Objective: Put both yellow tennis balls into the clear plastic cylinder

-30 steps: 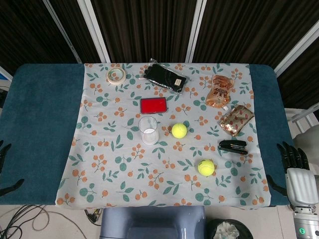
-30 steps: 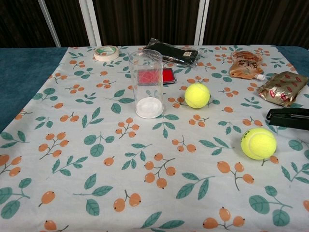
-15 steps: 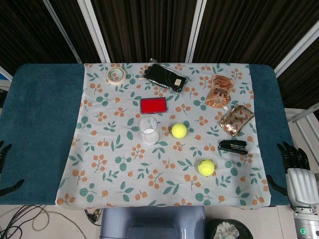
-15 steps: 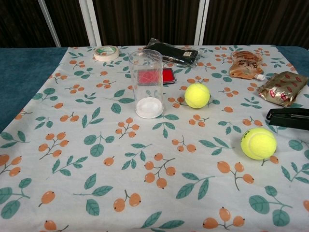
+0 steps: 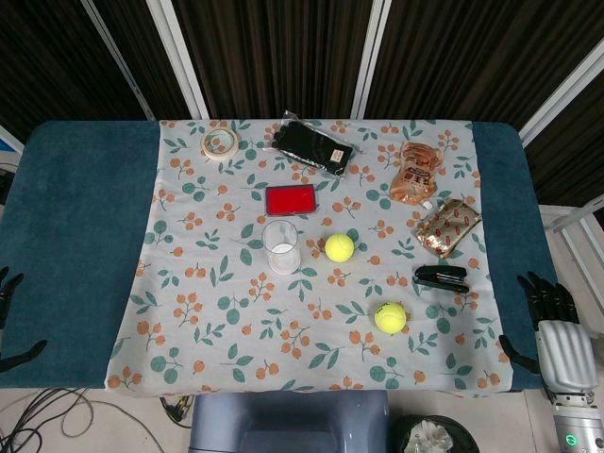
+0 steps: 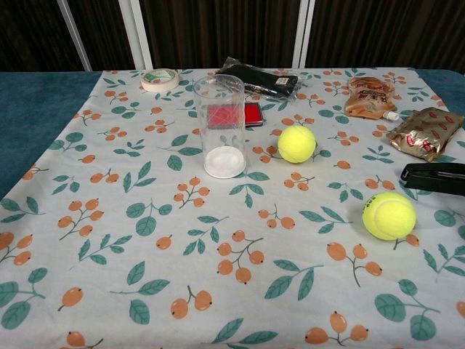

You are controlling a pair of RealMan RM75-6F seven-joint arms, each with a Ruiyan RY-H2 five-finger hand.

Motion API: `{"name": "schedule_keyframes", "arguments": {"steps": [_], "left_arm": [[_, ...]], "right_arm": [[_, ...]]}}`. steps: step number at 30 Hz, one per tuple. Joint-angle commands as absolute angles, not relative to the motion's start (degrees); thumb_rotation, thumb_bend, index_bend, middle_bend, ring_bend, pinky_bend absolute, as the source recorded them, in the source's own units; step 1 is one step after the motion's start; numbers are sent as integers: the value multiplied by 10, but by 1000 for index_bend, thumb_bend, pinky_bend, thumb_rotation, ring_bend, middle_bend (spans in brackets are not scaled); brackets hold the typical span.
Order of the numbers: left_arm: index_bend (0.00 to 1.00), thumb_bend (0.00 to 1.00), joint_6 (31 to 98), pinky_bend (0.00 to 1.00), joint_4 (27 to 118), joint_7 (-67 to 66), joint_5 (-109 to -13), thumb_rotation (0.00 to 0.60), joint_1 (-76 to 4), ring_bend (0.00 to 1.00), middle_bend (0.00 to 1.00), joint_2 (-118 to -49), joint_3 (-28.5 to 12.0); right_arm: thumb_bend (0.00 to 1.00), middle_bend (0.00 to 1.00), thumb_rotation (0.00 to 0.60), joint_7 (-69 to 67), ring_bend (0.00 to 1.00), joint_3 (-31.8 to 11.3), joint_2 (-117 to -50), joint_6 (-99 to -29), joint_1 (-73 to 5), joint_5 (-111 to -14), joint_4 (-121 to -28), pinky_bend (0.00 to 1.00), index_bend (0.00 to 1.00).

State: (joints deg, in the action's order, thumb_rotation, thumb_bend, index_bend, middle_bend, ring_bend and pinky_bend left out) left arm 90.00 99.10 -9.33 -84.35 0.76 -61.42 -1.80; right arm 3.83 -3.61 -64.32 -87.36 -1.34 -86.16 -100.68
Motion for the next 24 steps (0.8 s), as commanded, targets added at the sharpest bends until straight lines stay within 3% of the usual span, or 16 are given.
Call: {"name": "schedule_keyframes", "arguments": {"steps": [1, 8, 15, 24], "left_arm": [[98, 37, 900, 18, 991, -93, -840, 600, 8, 0, 0, -614, -19], [98, 37, 894, 19, 991, -96, -839, 600, 6, 0, 0, -616, -19], [97, 37, 891, 18, 990, -99, -830, 600, 5, 0, 0, -616, -22], [97, 37, 880, 19, 990, -102, -821, 600, 0, 0, 0, -617, -24]], "right_arm": [[289, 50, 600, 10, 54, -23, -626, -854, -17, -872, -1026, 0, 88], [236, 44, 600, -4, 45, -9, -589, -784, -56, -901, -1059, 0, 88], [235, 44, 600, 8, 44, -21, -595, -675, -122, -871, -1101, 0, 87], [236, 44, 600, 72, 44, -29, -631, -585, -180, -816, -1134, 0, 87]]}}
